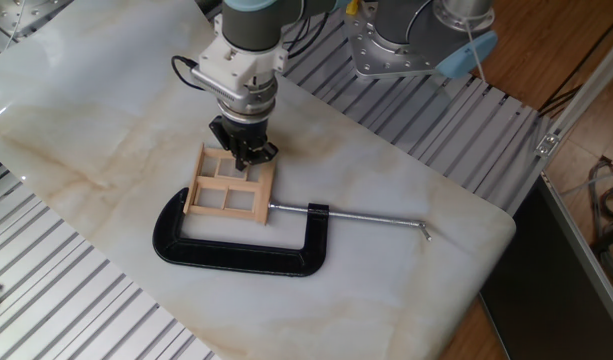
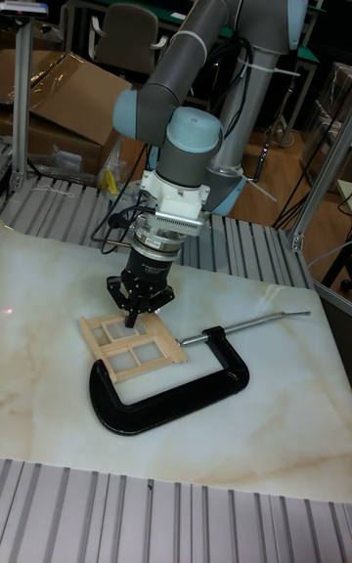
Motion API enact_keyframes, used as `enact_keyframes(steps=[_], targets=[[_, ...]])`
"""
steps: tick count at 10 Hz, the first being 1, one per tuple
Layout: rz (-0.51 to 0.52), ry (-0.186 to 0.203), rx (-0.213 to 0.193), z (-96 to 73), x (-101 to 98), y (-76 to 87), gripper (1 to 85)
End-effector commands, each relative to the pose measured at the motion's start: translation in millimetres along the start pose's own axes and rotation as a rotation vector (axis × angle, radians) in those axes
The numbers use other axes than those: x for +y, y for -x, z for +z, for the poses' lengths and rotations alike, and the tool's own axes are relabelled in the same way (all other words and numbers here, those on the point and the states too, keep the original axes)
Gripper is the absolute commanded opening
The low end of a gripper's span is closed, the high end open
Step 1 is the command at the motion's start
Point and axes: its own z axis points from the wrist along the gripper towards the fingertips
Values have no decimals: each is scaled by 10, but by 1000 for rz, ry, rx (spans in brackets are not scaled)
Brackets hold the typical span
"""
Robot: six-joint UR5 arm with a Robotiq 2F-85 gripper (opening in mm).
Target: Open a sliding window
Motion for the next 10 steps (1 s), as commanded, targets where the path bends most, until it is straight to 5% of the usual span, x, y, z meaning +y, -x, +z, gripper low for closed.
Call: enact_keyframes(steps=[1,10], targets=[[28,6,-6,-11,123,-28,7],[-26,-21,18,-66,-43,50,7]])
